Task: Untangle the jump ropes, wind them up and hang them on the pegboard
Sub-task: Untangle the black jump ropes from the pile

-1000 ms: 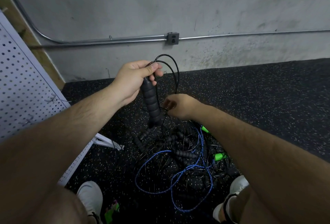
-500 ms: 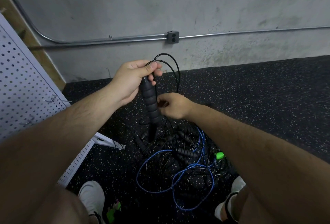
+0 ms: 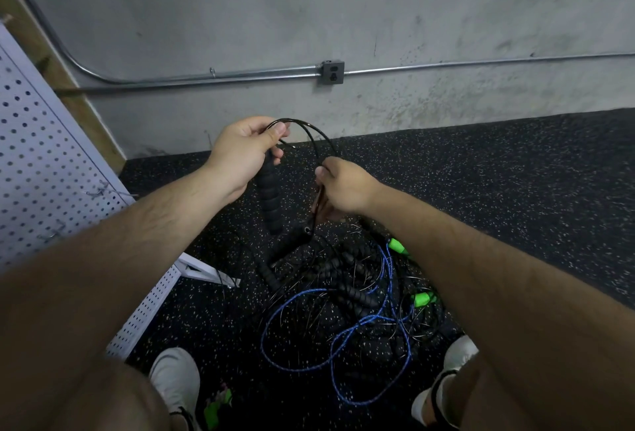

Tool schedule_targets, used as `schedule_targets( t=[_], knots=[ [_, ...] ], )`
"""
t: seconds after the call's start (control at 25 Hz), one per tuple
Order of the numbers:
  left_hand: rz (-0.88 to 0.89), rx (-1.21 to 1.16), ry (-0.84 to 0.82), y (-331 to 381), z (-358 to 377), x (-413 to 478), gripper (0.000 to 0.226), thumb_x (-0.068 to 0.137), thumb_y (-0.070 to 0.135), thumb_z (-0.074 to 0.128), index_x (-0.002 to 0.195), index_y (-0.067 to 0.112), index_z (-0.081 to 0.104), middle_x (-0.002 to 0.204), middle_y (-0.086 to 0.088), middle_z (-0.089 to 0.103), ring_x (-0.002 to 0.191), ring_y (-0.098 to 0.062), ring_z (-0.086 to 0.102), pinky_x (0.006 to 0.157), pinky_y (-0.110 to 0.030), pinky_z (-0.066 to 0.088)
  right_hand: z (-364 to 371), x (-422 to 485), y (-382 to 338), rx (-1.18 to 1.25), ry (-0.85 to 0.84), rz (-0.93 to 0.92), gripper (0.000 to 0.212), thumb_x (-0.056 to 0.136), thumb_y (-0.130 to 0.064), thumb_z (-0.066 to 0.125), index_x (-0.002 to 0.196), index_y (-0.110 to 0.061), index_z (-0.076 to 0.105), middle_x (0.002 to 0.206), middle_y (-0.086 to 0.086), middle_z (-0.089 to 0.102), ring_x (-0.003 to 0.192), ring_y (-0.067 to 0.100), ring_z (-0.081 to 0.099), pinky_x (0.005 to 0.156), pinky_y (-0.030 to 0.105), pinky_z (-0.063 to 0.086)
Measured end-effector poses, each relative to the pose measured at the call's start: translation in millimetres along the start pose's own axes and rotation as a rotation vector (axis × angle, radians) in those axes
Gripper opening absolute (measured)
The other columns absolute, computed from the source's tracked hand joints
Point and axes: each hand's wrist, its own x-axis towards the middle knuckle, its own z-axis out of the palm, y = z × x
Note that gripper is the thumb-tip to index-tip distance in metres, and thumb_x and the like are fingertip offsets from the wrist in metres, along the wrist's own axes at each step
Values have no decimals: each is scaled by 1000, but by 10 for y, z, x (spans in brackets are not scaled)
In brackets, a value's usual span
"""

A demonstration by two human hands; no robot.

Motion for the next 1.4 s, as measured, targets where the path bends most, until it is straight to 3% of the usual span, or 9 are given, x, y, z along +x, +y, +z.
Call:
schedule_targets(
  t=[0.2,0.32,0.48,0.68,0.88,1.0,1.16,1.32,1.4],
  knots=[
    [-43,45,49,-79,55,-8,8,98,20,66,106,19,70,99,1,69,63,-7,62,69,-29,57,-86,-26,-40,434,27,34,27,111,-28,29,101,-7,43,77,18,69,58,34,71,48,35,56],
    [-163,53,42,-103,150,-54,18,98,22,66,110,9,65,91,-4,73,61,-8,62,68,-31,59,-136,-24,-78,563,71,16,26,110,-28,34,108,-4,44,78,16,68,56,33,69,48,36,56],
    [-334,34,-131,-77,285,-196,16,99,19,64,89,6,64,65,-3,68,62,-17,58,60,-32,54,-222,-11,-119,748,32,10,21,107,-23,49,110,-2,48,83,14,71,57,30,68,48,33,55],
    [-380,-106,-378,-38,332,-318,22,103,23,48,100,12,67,95,-16,72,78,-18,54,70,-31,44,-364,-5,-155,854,152,-24,18,103,-18,56,109,-2,50,85,11,71,55,27,66,50,32,56],
    [-248,-28,-330,-85,358,-386,18,100,16,58,97,3,71,84,-11,74,67,-14,53,69,-30,50,-506,20,-81,892,248,5,25,102,-24,58,110,-1,53,97,17,73,72,29,73,59,35,59],
    [-147,-54,-202,-19,358,-318,16,100,14,60,93,6,71,78,-6,73,61,-10,54,65,-28,53,-425,-21,-43,793,119,33,18,97,-15,61,109,-2,59,100,14,69,88,30,73,69,39,61],
    [-92,-125,-114,128,339,-194,15,100,16,60,94,7,71,77,-2,73,59,-7,53,64,-26,52,-172,-90,-17,468,43,54,20,83,0,65,99,-8,55,95,12,65,72,31,72,73,47,61],
    [-76,-162,-115,248,319,-153,17,101,17,58,97,8,71,79,0,73,60,-6,52,61,-24,53,88,-106,8,-59,-122,-63,11,91,-7,58,93,-13,66,80,3,68,73,24,66,63,31,52],
    [-74,-176,-112,257,272,-145,17,102,19,58,103,7,71,89,-4,77,61,-5,51,62,-22,53,90,-99,-4,-126,-100,-74,19,96,-11,57,80,-19,63,72,-3,64,65,18,61,59,28,46]
  ],
)
